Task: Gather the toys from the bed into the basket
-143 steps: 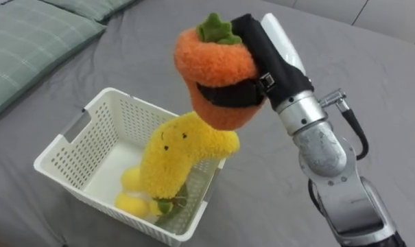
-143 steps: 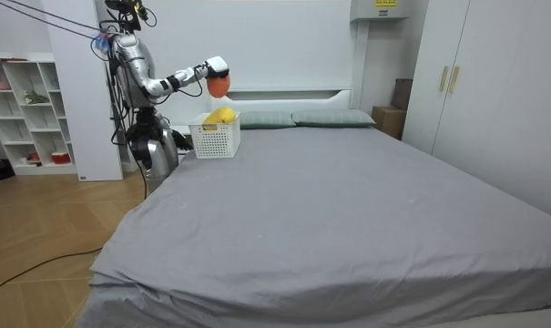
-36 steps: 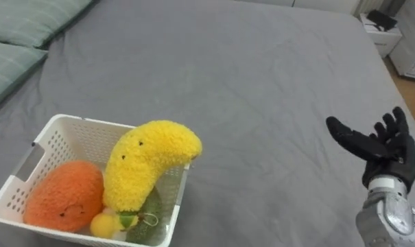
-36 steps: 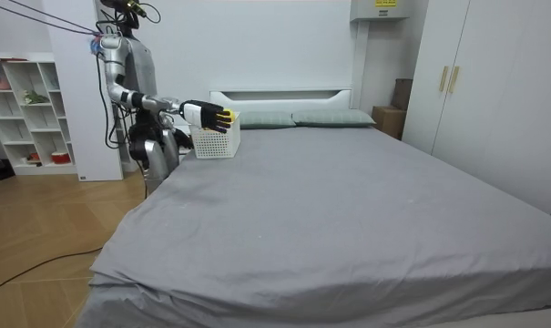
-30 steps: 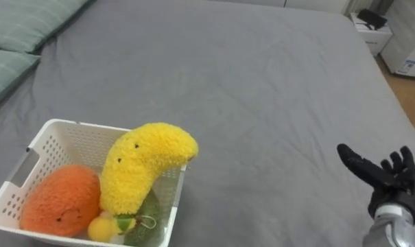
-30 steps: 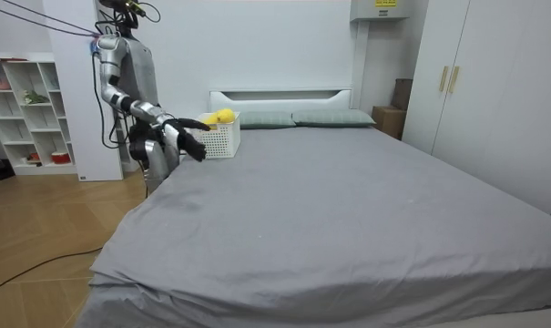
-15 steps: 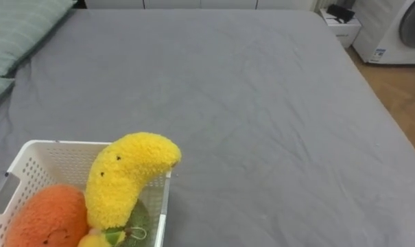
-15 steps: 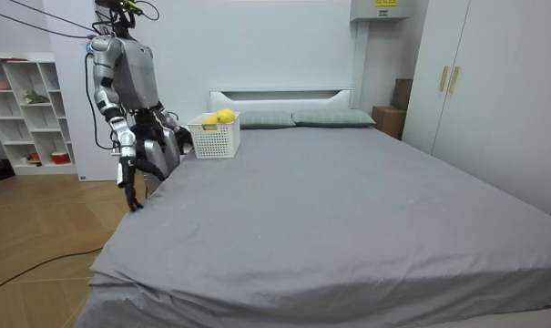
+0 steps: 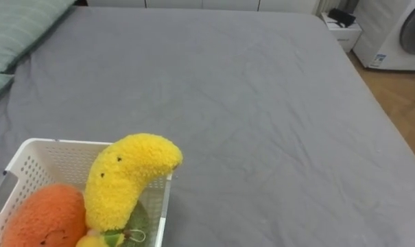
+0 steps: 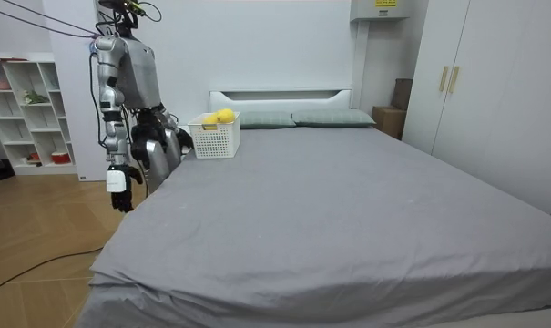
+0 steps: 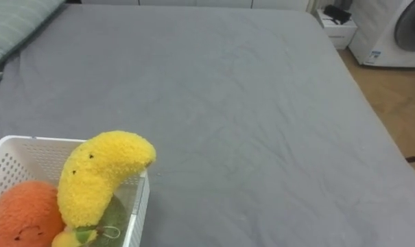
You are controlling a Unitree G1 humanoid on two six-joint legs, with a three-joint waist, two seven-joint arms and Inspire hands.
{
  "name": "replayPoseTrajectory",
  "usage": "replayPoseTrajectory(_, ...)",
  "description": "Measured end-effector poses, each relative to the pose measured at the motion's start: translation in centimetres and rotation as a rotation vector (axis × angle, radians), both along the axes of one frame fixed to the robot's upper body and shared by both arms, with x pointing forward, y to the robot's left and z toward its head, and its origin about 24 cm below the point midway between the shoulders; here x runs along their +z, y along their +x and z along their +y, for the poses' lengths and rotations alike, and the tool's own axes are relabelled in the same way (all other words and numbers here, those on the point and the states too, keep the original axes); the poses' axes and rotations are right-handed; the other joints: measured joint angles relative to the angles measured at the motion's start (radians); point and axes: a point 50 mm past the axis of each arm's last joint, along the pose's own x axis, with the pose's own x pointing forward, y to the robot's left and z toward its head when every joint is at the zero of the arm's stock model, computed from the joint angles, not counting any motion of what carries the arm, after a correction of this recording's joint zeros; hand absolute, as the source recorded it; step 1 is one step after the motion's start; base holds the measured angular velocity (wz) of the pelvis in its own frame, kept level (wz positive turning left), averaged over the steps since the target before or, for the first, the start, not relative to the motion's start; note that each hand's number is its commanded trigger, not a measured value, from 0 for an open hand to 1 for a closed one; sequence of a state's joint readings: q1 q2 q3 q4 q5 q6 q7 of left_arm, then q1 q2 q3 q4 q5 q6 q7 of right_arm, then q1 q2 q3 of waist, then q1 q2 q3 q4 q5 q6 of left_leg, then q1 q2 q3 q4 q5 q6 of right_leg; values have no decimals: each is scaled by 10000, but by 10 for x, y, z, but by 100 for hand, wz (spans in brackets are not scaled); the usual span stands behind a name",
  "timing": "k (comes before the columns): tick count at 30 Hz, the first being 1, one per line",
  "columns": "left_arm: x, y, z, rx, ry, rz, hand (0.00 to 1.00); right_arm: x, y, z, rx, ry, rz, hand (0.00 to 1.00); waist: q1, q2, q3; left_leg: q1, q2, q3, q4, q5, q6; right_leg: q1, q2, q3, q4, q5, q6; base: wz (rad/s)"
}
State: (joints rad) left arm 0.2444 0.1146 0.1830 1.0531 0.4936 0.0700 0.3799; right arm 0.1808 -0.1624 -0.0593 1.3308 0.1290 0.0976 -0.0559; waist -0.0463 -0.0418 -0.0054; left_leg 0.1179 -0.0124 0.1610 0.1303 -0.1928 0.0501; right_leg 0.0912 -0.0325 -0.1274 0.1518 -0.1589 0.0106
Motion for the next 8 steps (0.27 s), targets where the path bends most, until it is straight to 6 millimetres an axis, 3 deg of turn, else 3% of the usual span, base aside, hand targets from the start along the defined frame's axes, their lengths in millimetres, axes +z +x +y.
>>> replayPoseTrajectory(8,-2,-2,-5,196,-26,446,0,-1,25,1,2982,-57,841,0,53,44,17,168,3,-20,14,-113,20,272,-3,-26,-17,-23,21,0)
